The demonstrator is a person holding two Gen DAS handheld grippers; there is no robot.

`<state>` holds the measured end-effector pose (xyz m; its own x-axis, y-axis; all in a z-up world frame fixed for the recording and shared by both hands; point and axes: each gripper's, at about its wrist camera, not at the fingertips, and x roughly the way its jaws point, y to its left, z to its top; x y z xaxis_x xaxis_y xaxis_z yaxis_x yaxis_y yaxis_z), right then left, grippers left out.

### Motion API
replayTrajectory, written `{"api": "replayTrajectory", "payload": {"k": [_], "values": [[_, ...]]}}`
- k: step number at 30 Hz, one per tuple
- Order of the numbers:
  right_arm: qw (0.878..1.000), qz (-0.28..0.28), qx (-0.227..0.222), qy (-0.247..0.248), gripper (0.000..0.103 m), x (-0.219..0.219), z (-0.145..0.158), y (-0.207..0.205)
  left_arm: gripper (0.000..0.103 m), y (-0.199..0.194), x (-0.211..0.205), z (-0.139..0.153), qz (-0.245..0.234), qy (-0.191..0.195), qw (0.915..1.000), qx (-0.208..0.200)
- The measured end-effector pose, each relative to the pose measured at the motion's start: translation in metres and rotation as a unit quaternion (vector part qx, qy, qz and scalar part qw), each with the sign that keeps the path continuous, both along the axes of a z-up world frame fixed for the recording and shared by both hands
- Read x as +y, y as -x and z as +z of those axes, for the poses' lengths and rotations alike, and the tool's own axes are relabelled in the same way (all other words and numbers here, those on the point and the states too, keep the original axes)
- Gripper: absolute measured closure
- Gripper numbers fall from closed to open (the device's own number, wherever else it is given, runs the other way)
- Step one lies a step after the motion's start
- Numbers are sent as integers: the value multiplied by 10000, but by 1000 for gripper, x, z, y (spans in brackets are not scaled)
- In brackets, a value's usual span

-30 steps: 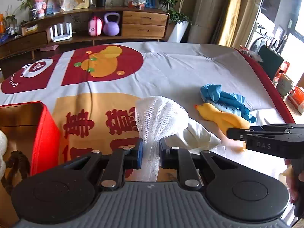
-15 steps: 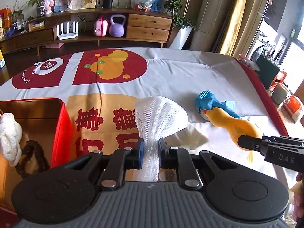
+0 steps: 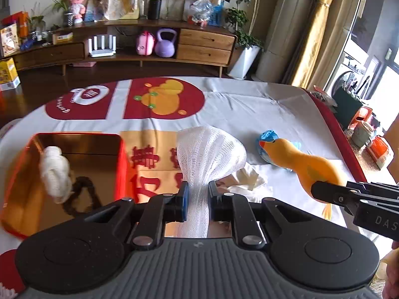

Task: Organize soft objects
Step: 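Carry the mesh bag with the left tool while the right tool carries the duck to the tin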

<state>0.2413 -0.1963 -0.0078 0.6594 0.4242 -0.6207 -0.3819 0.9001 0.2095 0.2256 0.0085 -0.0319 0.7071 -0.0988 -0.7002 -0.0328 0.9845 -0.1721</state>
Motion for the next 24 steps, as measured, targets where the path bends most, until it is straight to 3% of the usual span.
{"api": "replayTrajectory", "payload": {"k": [14, 24], "values": [[9983, 573, -40, 29, 77, 68, 25, 25, 88, 37, 56, 28, 495, -33, 9988, -34], [9959, 893, 32, 122, 77, 132, 24, 23, 88, 47, 106, 34, 829, -217, 9963, 34]]}}
